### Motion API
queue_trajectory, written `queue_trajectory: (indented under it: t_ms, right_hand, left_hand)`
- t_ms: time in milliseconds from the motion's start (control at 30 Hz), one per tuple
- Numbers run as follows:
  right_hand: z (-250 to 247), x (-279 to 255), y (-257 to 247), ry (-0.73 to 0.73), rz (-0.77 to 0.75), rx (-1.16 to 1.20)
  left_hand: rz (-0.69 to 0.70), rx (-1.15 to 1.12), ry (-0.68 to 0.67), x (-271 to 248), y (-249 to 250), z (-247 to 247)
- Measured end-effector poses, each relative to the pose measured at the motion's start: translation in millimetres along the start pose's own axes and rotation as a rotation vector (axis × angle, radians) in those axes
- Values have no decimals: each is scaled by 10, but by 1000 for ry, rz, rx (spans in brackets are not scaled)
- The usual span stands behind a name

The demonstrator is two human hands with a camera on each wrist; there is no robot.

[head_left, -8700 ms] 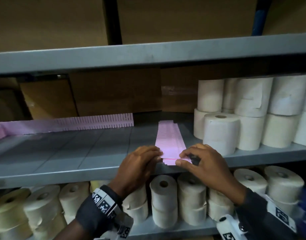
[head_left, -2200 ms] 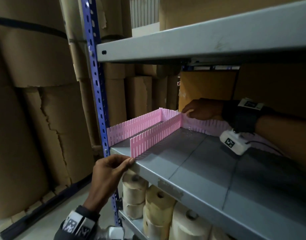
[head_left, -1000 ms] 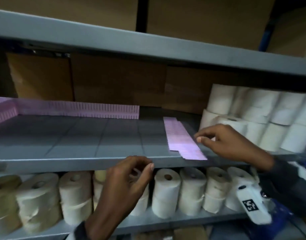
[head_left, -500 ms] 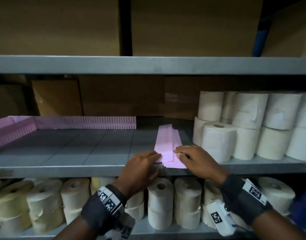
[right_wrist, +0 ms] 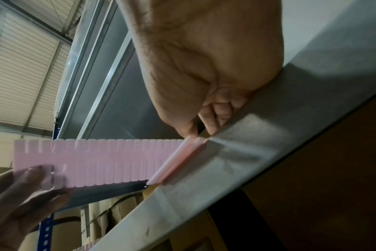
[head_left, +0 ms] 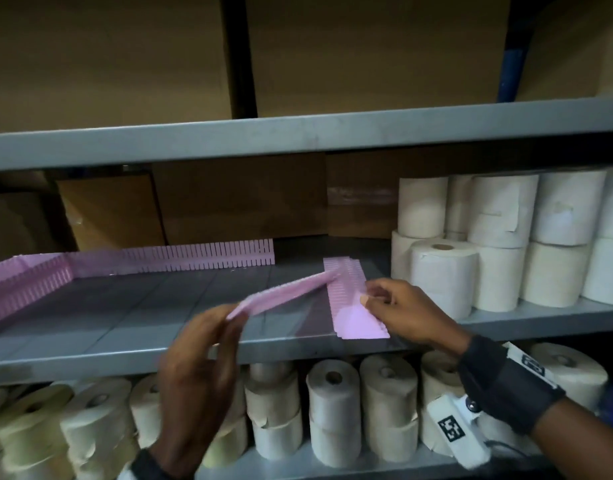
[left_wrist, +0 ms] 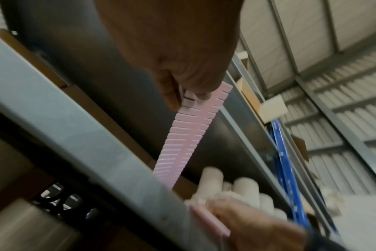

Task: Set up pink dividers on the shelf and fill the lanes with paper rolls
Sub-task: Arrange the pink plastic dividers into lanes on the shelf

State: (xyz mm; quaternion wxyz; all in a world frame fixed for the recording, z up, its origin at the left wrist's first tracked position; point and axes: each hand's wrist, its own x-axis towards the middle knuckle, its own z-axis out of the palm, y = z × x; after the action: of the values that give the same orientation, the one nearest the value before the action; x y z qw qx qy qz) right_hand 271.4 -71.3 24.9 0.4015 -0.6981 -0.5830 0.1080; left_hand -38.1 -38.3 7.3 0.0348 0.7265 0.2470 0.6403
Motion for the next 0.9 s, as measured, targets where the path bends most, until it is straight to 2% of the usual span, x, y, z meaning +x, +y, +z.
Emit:
queue_trajectory:
  t_ms: [167, 267, 367, 467, 700, 900]
  right_hand:
    - [-75, 118, -162, 22, -16, 13]
    - [-83, 165, -272, 24, -98, 130]
    - [-56, 204, -424, 36, -126, 192]
    - [-38, 265, -608, 48, -165, 200]
    - [148, 698, -1293, 7, -259, 259]
    - [600, 1333, -1834, 67, -289, 286]
  left_hand:
    - [-301, -337, 153, 161, -125, -470]
    - [-394, -463, 184, 221, -215, -633]
    - [-461, -476, 175, 224, -308, -720]
    - [-462, -445, 214, 285, -344, -814]
    - [-344, -200, 243, 591, -626, -1333]
    - [-273, 39, 142, 830, -1002, -1947]
